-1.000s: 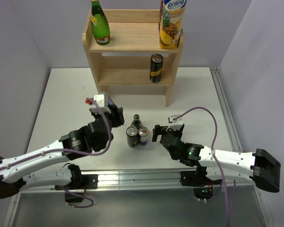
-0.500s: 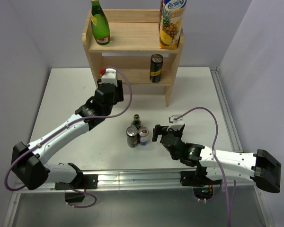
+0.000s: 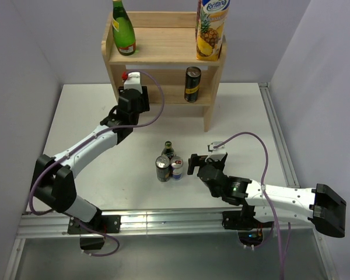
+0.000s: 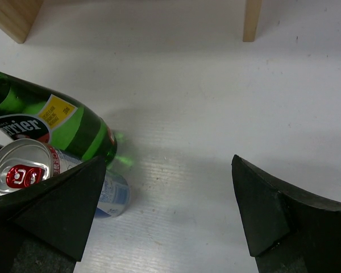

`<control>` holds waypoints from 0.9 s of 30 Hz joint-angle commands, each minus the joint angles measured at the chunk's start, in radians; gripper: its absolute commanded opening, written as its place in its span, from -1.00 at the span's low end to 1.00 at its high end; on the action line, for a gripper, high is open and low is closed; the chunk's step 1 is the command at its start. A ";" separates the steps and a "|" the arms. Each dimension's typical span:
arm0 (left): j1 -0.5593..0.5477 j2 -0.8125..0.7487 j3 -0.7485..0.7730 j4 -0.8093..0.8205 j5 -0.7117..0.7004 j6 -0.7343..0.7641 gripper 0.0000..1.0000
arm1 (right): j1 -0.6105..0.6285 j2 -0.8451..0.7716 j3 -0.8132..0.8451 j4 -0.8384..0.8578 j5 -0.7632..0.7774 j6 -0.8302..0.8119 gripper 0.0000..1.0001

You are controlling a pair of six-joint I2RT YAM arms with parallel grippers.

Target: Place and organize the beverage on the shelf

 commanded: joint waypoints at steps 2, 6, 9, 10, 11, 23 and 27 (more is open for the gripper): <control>0.013 0.012 0.074 0.162 0.000 0.014 -0.99 | 0.007 0.008 0.036 0.023 0.020 -0.002 0.97; 0.017 0.040 0.092 0.179 -0.020 0.023 -0.99 | 0.009 0.011 0.037 0.025 0.017 -0.002 0.97; 0.020 0.048 0.091 0.201 -0.028 0.024 -0.99 | 0.009 0.017 0.037 0.026 0.018 -0.004 0.97; 0.022 0.058 0.097 0.202 -0.030 0.024 -0.99 | 0.009 0.018 0.037 0.028 0.017 -0.005 0.97; 0.025 0.064 0.103 0.195 -0.031 0.024 -0.99 | 0.009 0.018 0.039 0.026 0.017 -0.005 0.97; 0.065 0.152 0.147 0.179 -0.043 0.011 -0.99 | 0.009 0.037 0.047 0.029 0.018 -0.007 0.97; 0.071 0.155 0.140 0.165 -0.048 -0.009 -0.70 | 0.009 0.043 0.048 0.029 0.023 -0.008 0.97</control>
